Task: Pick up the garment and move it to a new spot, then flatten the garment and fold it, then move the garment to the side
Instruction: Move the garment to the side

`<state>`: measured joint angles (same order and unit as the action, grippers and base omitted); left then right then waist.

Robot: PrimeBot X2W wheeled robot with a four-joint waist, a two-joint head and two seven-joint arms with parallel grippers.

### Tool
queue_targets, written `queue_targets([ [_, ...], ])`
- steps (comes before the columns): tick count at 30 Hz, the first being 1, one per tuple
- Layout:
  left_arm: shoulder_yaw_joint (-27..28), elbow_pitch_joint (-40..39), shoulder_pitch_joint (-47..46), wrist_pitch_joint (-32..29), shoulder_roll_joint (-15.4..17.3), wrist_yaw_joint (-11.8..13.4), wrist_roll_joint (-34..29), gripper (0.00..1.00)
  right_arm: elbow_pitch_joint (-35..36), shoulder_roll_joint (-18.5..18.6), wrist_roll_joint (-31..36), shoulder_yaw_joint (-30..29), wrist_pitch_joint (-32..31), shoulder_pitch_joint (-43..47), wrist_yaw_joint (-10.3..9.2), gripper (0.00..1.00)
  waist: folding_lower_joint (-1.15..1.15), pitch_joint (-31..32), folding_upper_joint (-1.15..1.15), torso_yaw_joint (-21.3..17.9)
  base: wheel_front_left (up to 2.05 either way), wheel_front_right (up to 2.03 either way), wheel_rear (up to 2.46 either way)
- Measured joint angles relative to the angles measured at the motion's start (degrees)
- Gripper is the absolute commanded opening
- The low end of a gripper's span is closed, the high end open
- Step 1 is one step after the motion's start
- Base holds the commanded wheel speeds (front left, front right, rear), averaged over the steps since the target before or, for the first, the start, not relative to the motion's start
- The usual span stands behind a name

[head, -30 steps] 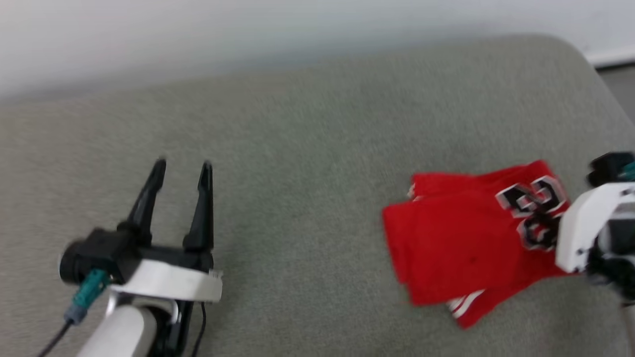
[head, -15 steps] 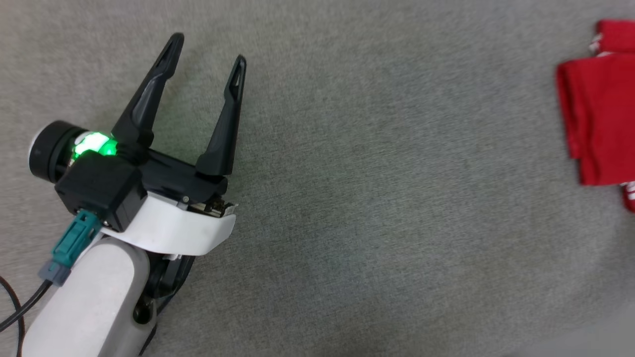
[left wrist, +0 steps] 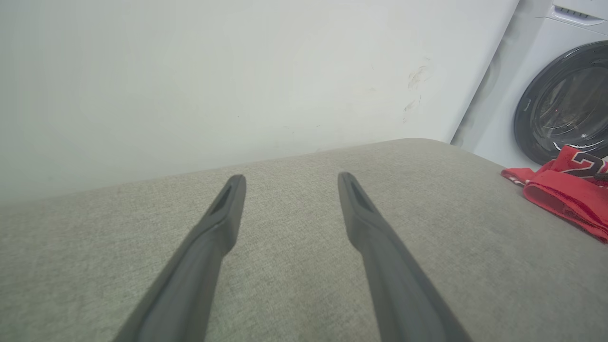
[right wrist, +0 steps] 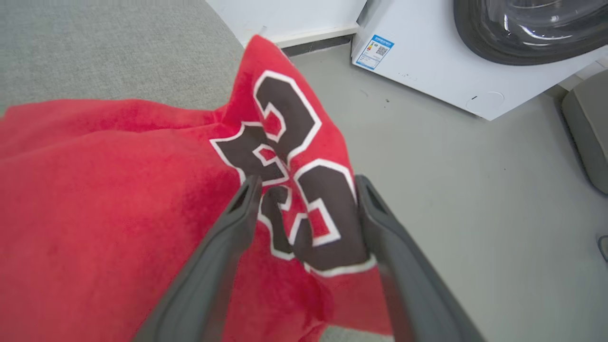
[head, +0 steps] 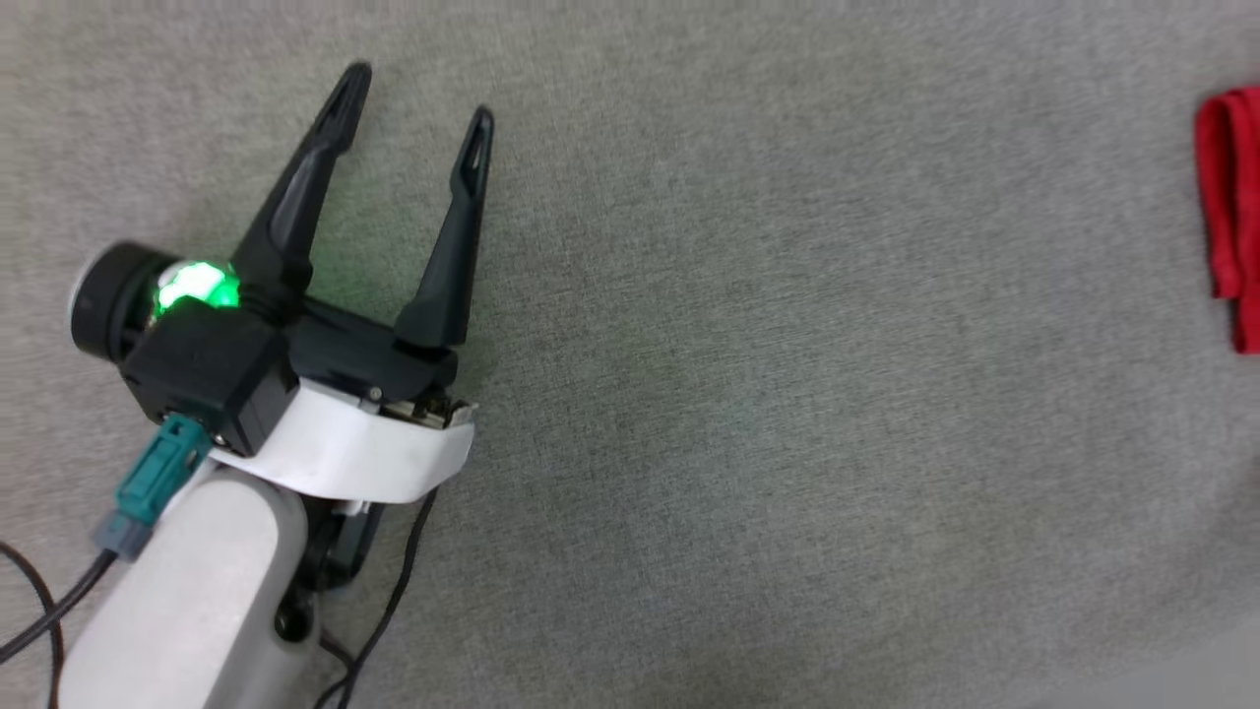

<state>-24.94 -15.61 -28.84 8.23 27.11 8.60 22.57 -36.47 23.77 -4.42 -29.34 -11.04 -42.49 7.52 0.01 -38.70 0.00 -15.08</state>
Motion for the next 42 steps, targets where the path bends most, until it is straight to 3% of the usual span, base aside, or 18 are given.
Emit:
queue_targets([
  [5,-0.26,2.33,3.07,1.61,-0.75,0.42,1.08,1.00,-1.67,1.58,-0.69,1.56,4.43,1.68,0.00,1.00,0.00,3.66,0.00,0.29,0.00,0.00,0.00],
  [11,0.00,6.53,10.38,3.70,-1.88,2.05,3.61,1.00,-0.29,2.96,-4.38,7.14,9.53,11.35,-0.01,1.00,-0.01,12.83,0.00,1.66,0.00,0.00,0.00],
  [18,1.46,8.95,17.22,4.91,-3.49,4.27,6.47,1.00,3.78,-1.20,-5.98,12.82,11.85,20.95,-0.01,1.00,-0.01,21.25,0.00,3.46,0.00,0.00,0.00],
  [23,2.64,10.93,21.74,5.53,-4.32,5.63,8.29,1.00,8.60,-6.22,-2.92,15.95,12.62,27.41,0.00,1.00,-0.02,27.24,0.00,5.58,0.00,0.00,0.00],
  [33,4.52,14.81,27.60,6.08,-4.09,6.57,10.22,1.00,24.57,-16.30,-0.57,21.18,14.85,38.50,-0.01,1.00,-0.03,36.10,0.00,11.18,0.00,0.00,0.00],
  [42,4.57,17.19,30.38,6.16,-3.45,6.02,10.53,1.00,40.75,-19.96,-0.08,24.19,10.88,48.85,-0.01,1.00,-0.03,40.83,0.00,14.00,0.00,0.00,0.00],
])
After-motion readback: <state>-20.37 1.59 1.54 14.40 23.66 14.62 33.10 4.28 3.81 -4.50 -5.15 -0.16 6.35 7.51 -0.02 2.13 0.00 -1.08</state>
